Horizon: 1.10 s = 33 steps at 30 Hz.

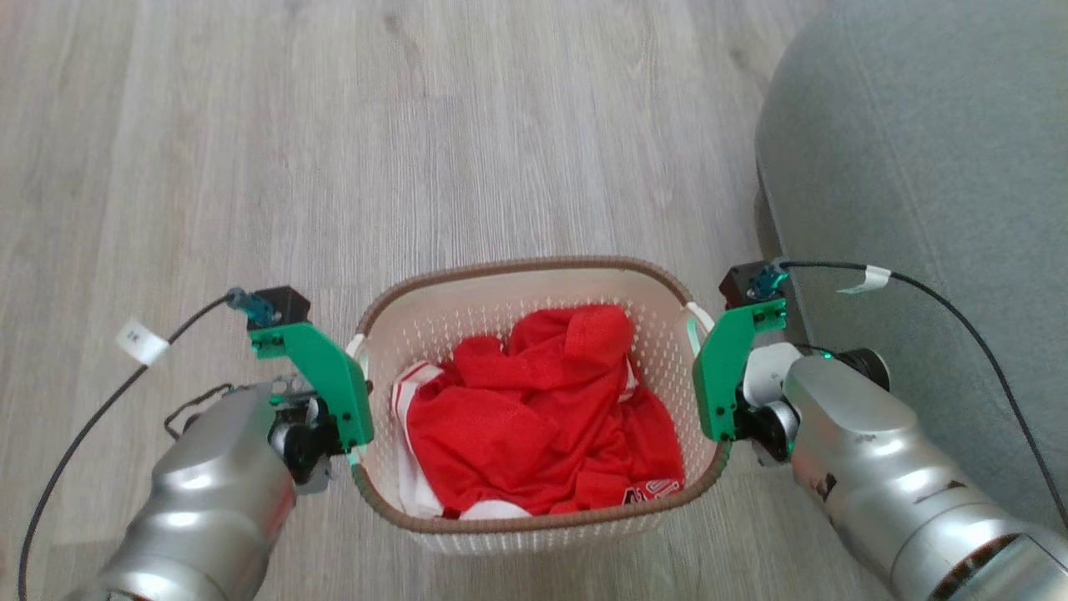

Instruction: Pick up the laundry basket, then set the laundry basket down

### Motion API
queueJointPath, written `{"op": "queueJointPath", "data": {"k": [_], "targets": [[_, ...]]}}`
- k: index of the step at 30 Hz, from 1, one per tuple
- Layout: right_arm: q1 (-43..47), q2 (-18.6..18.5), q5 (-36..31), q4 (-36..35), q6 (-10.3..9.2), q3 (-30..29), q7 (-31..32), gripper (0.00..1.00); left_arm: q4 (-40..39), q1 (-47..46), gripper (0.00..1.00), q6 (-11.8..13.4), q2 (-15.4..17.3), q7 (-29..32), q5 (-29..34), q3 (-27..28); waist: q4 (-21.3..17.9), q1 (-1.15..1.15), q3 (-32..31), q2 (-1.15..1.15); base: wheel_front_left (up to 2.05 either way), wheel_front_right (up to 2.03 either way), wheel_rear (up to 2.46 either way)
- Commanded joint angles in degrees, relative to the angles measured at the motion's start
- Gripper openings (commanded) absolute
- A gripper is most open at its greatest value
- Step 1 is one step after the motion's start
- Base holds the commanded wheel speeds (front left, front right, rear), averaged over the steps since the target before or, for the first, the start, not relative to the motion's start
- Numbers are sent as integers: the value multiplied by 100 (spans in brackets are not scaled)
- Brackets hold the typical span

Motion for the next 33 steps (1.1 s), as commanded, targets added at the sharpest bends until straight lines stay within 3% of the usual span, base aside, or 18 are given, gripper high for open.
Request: {"op": "queueJointPath", "data": {"k": [1,15,33], "targets": [[14,-80,29,-28,0,79,33,0,4,-206,0,14,416,-52,-23,117,-5,1,-206,0,0,0,0],[112,-129,318,65,0,313,171,0,104,70,0,14,433,-37,-206,-41,-60,1,-824,0,0,0,0],[143,-156,619,144,0,461,118,0,197,88,0,14,384,-114,-339,-178,-60,1,-885,0,0,0,0]]}}
